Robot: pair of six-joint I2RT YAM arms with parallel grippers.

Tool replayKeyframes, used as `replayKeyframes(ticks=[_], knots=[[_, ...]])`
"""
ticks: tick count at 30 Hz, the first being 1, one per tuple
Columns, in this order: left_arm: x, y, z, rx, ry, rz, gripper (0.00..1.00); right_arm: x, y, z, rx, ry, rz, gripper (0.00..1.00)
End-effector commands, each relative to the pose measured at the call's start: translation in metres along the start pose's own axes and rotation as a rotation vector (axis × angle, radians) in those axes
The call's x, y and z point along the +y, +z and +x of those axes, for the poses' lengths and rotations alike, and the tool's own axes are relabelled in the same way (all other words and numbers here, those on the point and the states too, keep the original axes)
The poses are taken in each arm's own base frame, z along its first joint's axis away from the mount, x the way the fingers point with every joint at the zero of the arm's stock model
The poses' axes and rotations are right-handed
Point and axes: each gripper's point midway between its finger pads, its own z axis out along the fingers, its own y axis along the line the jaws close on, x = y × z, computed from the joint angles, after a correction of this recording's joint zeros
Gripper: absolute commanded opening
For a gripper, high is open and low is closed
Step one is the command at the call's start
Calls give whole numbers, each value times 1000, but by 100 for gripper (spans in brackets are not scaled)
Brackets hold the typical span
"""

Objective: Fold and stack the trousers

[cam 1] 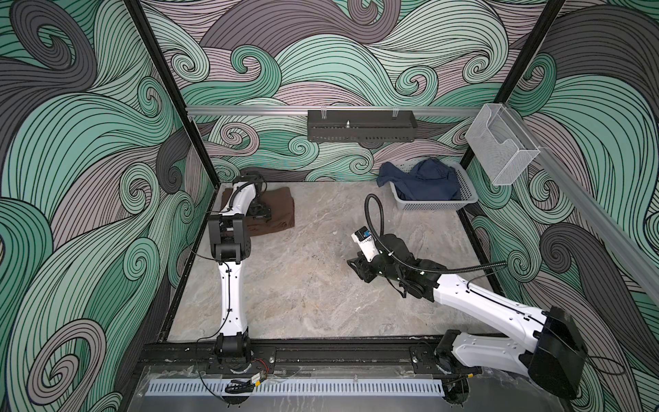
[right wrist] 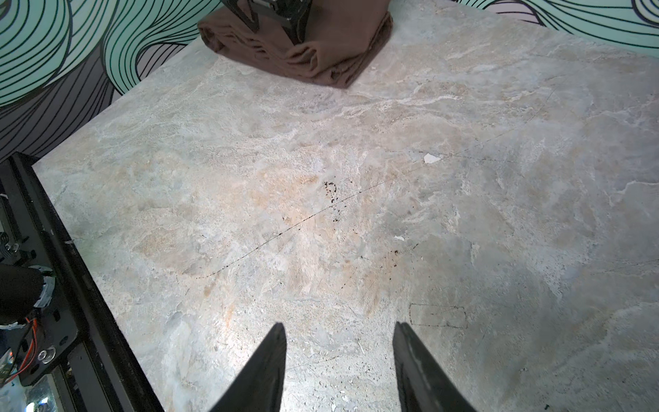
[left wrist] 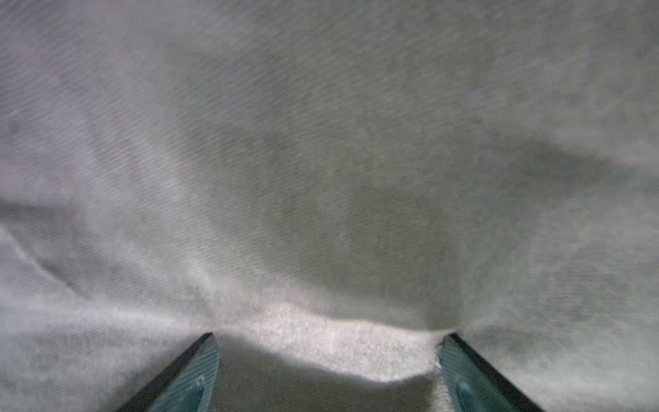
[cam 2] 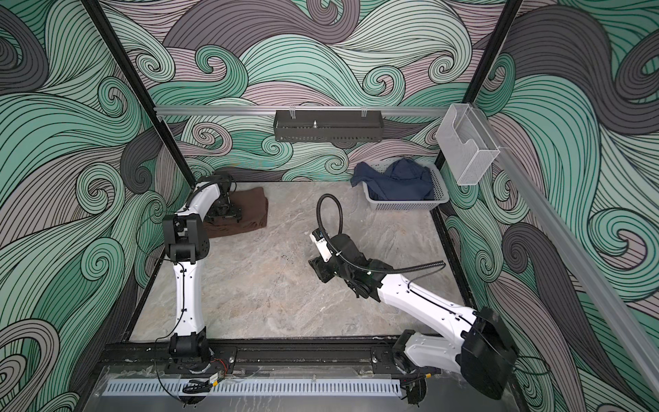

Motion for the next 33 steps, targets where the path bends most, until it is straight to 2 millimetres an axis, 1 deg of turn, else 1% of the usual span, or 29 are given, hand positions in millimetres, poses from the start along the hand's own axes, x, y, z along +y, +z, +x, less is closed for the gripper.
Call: replayKeyframes(ticks=[1,4,8,10,13,15,17,19,21,23,26,29,32,33], knots=[[24,29,-1,57,60,-85,97,1,2,-4,28,7,-11,50],[27,38,-19,-14,52,-72,97,2,9,-6,49,23,-18,49],[30,43,-37,-91,94,-76,97,4,18,-9,83,34,-24,49],[32,38,-48,-125,86,-54,97,4,23,-9,96,38,-21,48],[28,30,-57,-167,86,13,97,3,28,-10,104,41,-15,49],[27,21,-62,-198,84,38,97,1,30,-14,101,42,-7,49],[28,5,-66,-224,74,49,97,-1,32,-18,97,43,2,49],[35,-15,-68,-246,48,31,97,-6,32,-21,88,60,23,49],[46,-40,-66,-273,9,-6,98,-14,31,-24,73,80,40,48],[52,-63,-62,-307,2,-18,98,-23,27,-26,51,88,58,49],[56,-101,-51,-391,-14,-12,99,-40,19,-28,12,99,96,49],[55,-139,-34,-499,-43,21,99,-56,11,-28,-21,93,132,49],[48,-172,-12,-608,-72,95,99,-74,0,-27,-58,90,180,49],[45,-179,-3,-635,-94,124,99,-82,-4,-28,-82,94,203,49]])
